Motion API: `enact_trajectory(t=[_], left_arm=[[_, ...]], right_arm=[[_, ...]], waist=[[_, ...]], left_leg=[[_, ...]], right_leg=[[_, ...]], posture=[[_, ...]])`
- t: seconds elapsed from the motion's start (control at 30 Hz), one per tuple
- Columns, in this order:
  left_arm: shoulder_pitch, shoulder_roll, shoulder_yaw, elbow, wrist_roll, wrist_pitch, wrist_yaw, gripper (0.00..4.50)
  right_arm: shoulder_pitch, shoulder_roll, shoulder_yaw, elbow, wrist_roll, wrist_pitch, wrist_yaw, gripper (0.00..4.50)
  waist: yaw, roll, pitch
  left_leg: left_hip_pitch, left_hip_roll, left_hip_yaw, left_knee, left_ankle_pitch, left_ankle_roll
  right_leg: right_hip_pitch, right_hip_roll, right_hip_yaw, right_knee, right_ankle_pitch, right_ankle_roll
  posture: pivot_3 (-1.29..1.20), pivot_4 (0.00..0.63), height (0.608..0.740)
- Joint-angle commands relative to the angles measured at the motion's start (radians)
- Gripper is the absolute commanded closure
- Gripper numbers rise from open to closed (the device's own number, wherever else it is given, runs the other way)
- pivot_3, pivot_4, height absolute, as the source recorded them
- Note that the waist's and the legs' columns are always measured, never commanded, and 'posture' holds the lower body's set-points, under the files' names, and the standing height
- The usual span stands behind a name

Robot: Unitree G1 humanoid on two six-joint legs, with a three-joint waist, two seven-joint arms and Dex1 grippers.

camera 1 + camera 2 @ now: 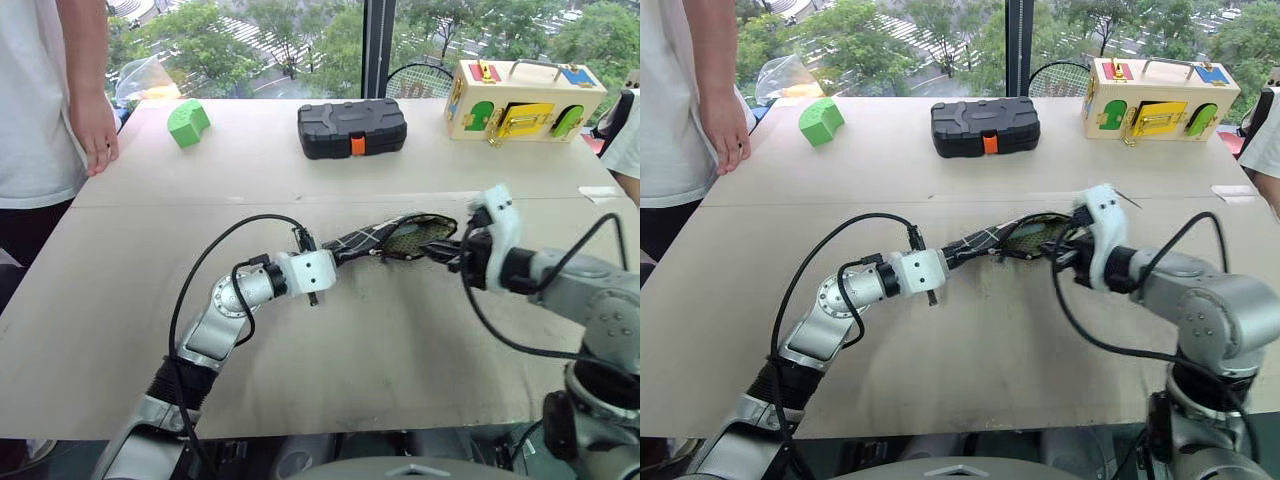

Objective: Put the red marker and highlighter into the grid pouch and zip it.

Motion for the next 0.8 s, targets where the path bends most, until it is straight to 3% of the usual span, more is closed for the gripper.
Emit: enact_trajectory(t=[0.03, 0.2, 0.3, 0.37, 0.4, 0.43, 0.8], left_arm=[[0.017, 0.011, 0.026, -0.032, -0.014, -0.031, 0.012, 4.50], [0.025, 0.004, 0.041, -0.062, -0.036, 0.002, 0.014, 4.50], [0.019, 0.003, 0.041, -0.065, -0.035, 0.010, 0.013, 4.50], [0.018, 0.000, 0.040, -0.072, -0.034, 0.019, 0.012, 4.50], [0.017, -0.002, 0.039, -0.077, -0.035, 0.024, 0.010, 4.50], [0.018, -0.003, 0.038, -0.082, -0.036, 0.027, 0.007, 4.50], [0.018, 0.002, 0.026, -0.098, -0.032, 0.013, -0.017, 4.50]], right_arm=[[-0.051, -0.060, -0.064, 0.094, -0.050, -0.064, -0.033, 4.46], [-0.027, -0.151, 0.018, 0.028, 0.057, -0.083, 0.083, 4.46], [0.018, -0.156, 0.108, -0.051, 0.087, -0.106, 0.096, 3.64], [0.041, -0.155, 0.192, -0.111, 0.083, -0.151, 0.082, 2.92], [0.040, -0.123, 0.211, -0.121, 0.082, -0.157, 0.060, 2.28], [0.038, -0.114, 0.247, -0.126, 0.067, -0.179, 0.043, 2.08], [-0.038, -0.158, 0.488, -0.014, -0.088, -0.401, 0.015, 2.08]], waist=[[-0.001, 0.000, 0.000], [-0.001, 0.000, 0.000], [-0.001, -0.001, 0.000], [0.000, -0.001, 0.000], [0.001, -0.001, 0.000], [0.000, -0.001, 0.000], [0.000, -0.001, -0.001]], left_leg=[[0.000, 0.000, 0.000, 0.000, 0.000, 0.000], [0.000, 0.000, 0.001, -0.001, 0.000, 0.000], [-0.001, 0.001, 0.000, -0.001, 0.000, 0.000], [-0.001, 0.001, 0.000, 0.000, 0.000, 0.000], [-0.001, 0.000, 0.000, 0.000, 0.000, 0.000], [-0.001, 0.000, 0.000, 0.000, 0.000, 0.000], [-0.001, -0.001, -0.001, 0.000, 0.000, 0.000]], right_leg=[[0.000, 0.000, 0.000, 0.000, 0.000, 0.000], [0.000, -0.001, 0.000, 0.000, 0.000, 0.000], [0.000, -0.001, 0.000, -0.001, 0.000, 0.000], [0.000, -0.001, 0.000, -0.001, 0.000, 0.000], [0.000, -0.002, 0.000, -0.001, 0.000, 0.000], [0.000, -0.002, 0.000, -0.001, 0.000, 0.000], [0.000, -0.002, -0.002, -0.001, 0.000, 0.000]], posture=[[0.00, 0.150, 0.740], [0.00, 0.150, 0.740], [0.00, 0.150, 0.740], [0.00, 0.150, 0.740], [0.00, 0.150, 0.740], [0.00, 0.150, 0.740], [0.00, 0.150, 0.740]])
